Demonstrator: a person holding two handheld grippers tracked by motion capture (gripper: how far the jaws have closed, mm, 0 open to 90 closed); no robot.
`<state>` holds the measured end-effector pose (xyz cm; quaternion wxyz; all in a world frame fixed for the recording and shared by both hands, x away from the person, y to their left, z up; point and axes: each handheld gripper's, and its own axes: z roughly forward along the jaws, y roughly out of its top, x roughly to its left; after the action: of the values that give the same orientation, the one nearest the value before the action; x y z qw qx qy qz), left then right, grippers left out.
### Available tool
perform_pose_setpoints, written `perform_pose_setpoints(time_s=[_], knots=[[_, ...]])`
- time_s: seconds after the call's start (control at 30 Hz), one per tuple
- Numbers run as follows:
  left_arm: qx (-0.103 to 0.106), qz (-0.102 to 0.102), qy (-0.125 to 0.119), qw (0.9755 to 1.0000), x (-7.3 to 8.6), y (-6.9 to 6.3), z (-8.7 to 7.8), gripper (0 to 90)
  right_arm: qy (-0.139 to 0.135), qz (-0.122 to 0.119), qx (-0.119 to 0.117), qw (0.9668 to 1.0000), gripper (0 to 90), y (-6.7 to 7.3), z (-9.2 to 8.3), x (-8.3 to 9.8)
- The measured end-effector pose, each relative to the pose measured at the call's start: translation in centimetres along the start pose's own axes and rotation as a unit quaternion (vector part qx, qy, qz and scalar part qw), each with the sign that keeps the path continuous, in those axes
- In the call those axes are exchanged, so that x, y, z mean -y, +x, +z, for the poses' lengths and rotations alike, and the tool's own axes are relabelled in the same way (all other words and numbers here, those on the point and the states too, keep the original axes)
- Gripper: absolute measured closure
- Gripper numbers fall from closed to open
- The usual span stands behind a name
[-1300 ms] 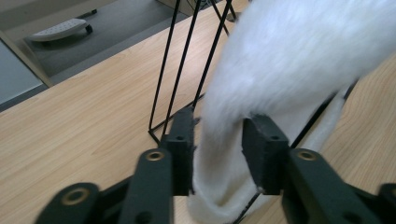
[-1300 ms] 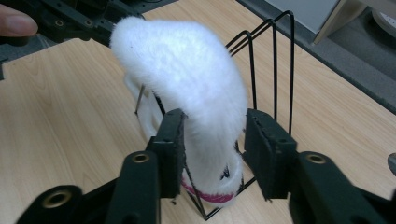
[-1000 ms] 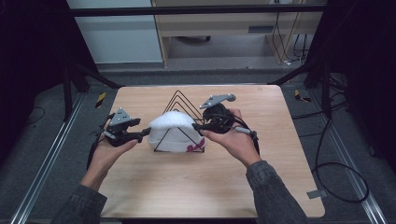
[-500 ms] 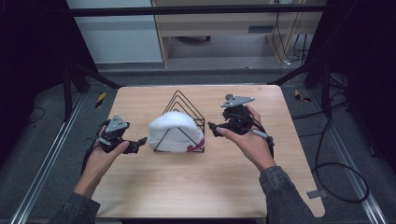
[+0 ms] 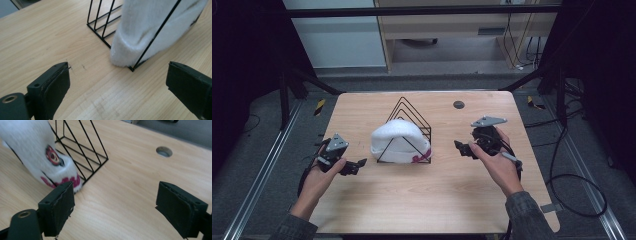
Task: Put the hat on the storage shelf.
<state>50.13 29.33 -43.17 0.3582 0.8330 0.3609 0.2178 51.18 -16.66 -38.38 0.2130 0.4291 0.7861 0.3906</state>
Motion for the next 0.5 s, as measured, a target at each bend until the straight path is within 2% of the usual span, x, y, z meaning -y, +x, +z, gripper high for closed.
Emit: perform_pose_setpoints(time_s=[0.13,0.17,0.2,0.27,0.5], knots=[[-0.003,0.007,0.014,0.9999,0.7,-0.4,0.4,4.4,0.008,0.005,0.0,1.0,15.7,-0.6,0.1,2.1],[-0.002,0.006,0.017,0.9998,0.9,-0.4,0.6,4.4,0.013,0.003,0.003,0.9999,15.5,-0.8,0.3,3.2],[0.001,0.005,0.027,0.9996,1.0,-0.5,0.8,4.4,0.013,0.003,0.003,0.9999,15.5,-0.8,0.3,3.2],[0.003,0.004,0.04,0.9992,1.2,-0.5,1.1,4.3,0.017,0.004,0.003,0.9998,15.2,-1.0,0.4,4.3],[0.005,-0.009,0.034,0.9994,2.0,-0.5,1.5,4.7,0.032,0.02,0.007,0.9993,15.2,-1.6,1.0,8.1]])
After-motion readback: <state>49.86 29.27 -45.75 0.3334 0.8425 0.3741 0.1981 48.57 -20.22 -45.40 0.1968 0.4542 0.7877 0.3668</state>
